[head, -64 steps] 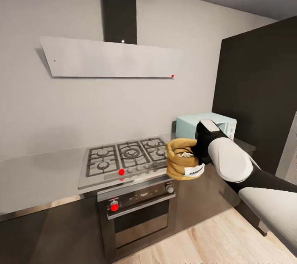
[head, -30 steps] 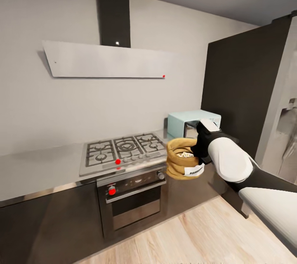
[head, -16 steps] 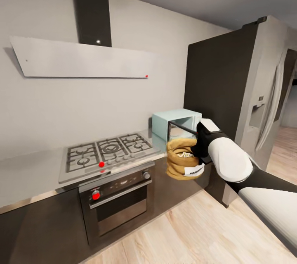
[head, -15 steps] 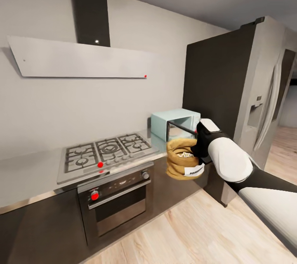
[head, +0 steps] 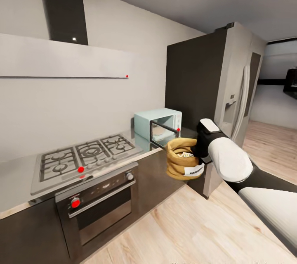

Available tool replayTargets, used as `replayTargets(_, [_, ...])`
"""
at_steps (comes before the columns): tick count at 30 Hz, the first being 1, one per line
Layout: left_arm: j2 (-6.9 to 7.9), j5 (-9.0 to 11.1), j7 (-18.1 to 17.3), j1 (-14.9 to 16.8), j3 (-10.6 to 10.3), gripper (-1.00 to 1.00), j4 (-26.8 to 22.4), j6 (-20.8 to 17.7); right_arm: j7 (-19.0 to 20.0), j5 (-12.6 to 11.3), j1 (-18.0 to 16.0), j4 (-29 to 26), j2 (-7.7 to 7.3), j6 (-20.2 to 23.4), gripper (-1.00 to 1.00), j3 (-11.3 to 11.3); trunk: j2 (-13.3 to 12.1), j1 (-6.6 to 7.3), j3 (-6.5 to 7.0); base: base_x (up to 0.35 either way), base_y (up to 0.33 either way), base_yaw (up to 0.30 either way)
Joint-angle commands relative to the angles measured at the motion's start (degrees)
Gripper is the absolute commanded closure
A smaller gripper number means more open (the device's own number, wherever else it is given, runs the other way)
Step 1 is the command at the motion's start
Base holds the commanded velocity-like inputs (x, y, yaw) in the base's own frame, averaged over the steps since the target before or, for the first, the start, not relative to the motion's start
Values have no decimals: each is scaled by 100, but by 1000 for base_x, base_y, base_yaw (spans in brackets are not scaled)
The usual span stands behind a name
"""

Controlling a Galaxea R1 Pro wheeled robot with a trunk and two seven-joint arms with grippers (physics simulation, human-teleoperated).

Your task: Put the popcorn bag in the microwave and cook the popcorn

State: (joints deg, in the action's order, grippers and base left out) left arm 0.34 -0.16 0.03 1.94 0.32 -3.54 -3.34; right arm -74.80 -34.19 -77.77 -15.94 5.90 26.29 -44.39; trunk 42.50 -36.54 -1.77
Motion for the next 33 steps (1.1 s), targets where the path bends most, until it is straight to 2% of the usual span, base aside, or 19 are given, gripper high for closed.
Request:
replayTargets(1, [1,-2,-1,0,3,-100,-20,-35,-34,-35,-2,-14,3,60,100,18,8,-1,-11,0,0,-279])
replayTargets(18, [-7,-2,5,0,-1,-100,-17,-35,-34,-35,-2,-14,1,53,100,18,8,-1,-11,13,-4,-279])
replayTargets(28, [-8,-2,5,-1,-6,-100,-17,-35,-34,-35,-2,-14,1,52,100,22,8,-1,-11,195,-171,-273])
replayTargets(33, [-8,-1,5,0,-6,-100,-17,-35,-42,-35,-2,-14,1,51,100,19,8,-1,-11,231,-218,-66])
